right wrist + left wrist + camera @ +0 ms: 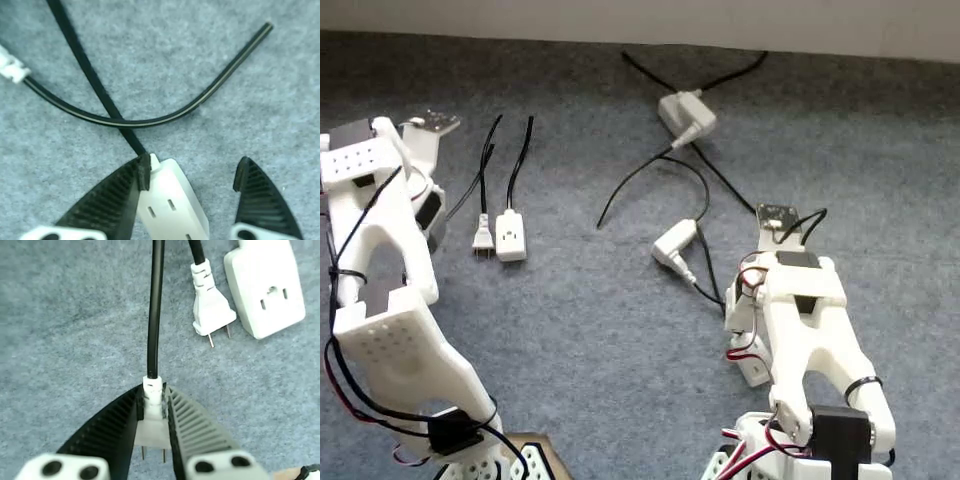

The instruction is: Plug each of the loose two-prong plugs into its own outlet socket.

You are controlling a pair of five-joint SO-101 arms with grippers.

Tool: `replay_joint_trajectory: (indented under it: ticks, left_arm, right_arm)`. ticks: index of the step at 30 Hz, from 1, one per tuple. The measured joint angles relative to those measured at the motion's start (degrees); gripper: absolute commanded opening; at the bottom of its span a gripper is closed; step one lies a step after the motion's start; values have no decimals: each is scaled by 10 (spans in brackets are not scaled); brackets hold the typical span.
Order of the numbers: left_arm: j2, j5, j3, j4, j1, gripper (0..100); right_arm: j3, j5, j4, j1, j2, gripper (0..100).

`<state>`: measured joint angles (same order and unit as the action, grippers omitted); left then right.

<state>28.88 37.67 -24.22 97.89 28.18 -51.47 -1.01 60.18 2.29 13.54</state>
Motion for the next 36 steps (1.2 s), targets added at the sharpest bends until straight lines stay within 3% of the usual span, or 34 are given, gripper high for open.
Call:
replay_joint_trajectory:
  ticks: [6,15,20,27,33,36]
  left_arm:
    - [0,-35,-62,11,-25,7]
    - [-82,-135,-64,18,-173,7]
    - [-192,-188,-64,18,-254,7]
    - [-281,-259,-64,22,-315,7]
    - [-325,-276,-65,9,-427,7]
    - [-347,-276,-65,-3,-471,7]
  right_arm:
    - [0,-1,-4,-3,-3,275]
    - [74,-25,4,-122,-11,274]
    - [148,-33,71,-125,-11,274]
    - [306,-37,186,-129,-11,269]
    - [396,-37,239,-161,-11,91]
    - [401,-37,239,-183,-11,77]
